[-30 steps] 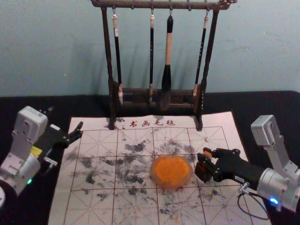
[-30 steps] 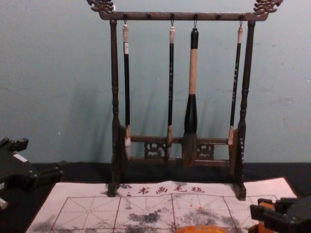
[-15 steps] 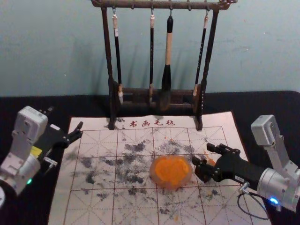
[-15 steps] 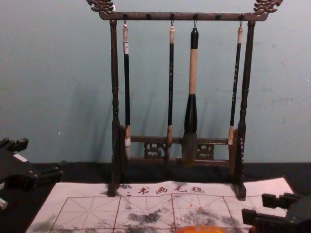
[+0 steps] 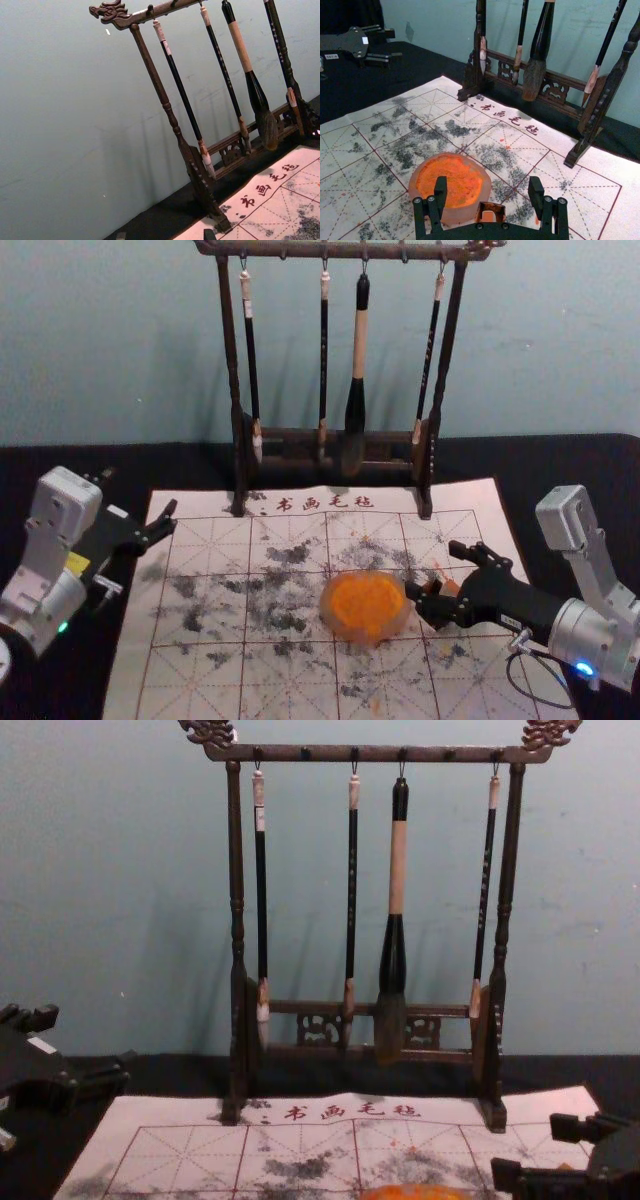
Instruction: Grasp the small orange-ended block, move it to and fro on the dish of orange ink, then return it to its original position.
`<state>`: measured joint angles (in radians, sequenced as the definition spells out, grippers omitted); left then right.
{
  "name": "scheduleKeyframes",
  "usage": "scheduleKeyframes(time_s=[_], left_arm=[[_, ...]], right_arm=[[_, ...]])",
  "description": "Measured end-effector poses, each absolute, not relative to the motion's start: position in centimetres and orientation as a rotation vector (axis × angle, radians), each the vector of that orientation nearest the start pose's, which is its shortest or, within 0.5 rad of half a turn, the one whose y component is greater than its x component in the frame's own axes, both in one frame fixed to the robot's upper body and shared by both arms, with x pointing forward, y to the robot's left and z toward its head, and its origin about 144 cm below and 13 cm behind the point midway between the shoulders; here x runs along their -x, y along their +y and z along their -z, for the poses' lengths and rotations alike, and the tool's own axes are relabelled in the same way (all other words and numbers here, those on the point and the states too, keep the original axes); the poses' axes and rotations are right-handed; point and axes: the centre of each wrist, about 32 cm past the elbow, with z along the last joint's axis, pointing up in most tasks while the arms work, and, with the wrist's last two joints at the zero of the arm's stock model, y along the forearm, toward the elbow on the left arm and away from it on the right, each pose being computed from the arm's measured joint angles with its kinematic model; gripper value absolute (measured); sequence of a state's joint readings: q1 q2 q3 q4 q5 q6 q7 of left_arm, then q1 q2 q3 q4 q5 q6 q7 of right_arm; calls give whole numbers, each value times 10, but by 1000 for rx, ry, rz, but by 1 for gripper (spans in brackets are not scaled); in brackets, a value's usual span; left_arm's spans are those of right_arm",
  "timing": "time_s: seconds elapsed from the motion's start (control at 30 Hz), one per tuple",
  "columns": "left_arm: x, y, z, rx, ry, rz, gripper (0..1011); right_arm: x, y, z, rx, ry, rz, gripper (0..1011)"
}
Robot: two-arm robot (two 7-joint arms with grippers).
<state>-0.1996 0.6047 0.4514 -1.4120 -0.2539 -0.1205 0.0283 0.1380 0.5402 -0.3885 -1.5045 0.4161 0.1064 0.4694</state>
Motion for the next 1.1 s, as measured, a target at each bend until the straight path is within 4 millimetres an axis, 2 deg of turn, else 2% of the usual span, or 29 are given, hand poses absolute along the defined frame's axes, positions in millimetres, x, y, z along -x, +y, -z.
scheduleKeyframes(time_s=[0.3,0.53,0.7,0.83,1.1], left_arm=[[-489,310,-1140,-304,-285,-1248,1001],[-489,310,-1140,-304,-285,-1248,1001],[-489,310,-1140,-304,-285,-1248,1001],[-489,310,-1140,-304,-285,-1248,1001],[-489,310,-1140,-305,-285,-1248,1001]], right_arm=[[-476,-283,-1149,227,42,817,1003],[-473,-275,-1152,154,-106,982,1003],[-470,-269,-1150,157,-207,1166,1003],[-467,-268,-1137,219,-229,1298,1003],[-463,-267,-1111,321,-211,1385,1002]])
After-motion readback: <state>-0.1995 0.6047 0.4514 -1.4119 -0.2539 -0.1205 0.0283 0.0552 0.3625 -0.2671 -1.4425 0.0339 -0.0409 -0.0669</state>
